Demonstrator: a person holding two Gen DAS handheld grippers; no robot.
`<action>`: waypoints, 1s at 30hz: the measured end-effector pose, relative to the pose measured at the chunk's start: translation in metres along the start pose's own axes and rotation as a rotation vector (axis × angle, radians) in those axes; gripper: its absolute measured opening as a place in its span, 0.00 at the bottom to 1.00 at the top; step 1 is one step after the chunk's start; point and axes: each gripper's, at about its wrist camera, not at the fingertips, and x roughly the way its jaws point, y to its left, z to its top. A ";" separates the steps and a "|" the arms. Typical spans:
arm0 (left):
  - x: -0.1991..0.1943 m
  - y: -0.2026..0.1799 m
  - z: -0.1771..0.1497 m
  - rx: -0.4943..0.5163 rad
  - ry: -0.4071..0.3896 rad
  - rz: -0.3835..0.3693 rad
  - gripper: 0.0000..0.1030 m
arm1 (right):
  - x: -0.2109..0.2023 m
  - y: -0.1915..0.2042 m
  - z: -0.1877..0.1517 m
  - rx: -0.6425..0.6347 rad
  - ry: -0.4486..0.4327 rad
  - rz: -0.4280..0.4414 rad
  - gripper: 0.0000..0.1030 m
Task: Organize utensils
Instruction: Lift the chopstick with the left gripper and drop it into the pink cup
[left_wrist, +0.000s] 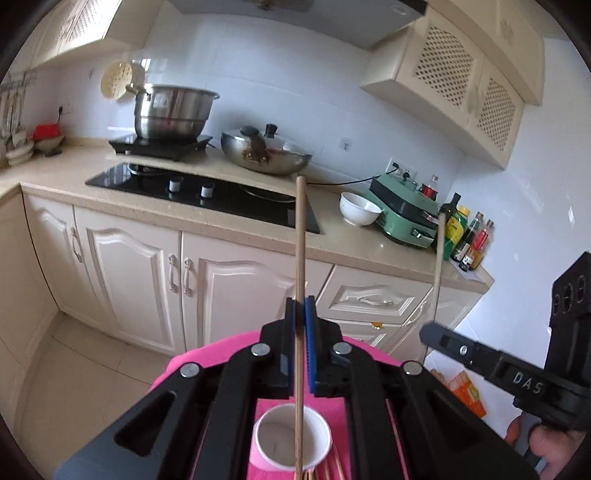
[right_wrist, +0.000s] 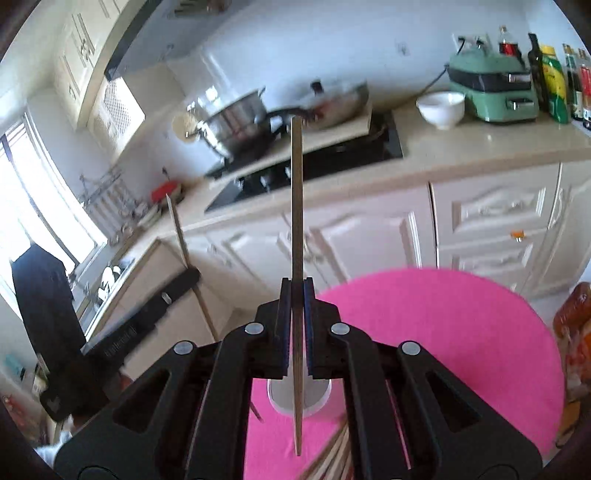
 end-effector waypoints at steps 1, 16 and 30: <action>0.004 0.002 -0.001 -0.005 -0.011 0.012 0.05 | 0.003 0.004 0.002 -0.002 -0.015 -0.003 0.06; 0.039 0.026 -0.055 -0.023 0.056 0.066 0.05 | 0.057 0.000 -0.035 -0.085 0.008 -0.078 0.06; 0.009 0.022 -0.091 -0.001 0.149 0.076 0.06 | 0.030 0.004 -0.080 -0.179 0.085 -0.110 0.06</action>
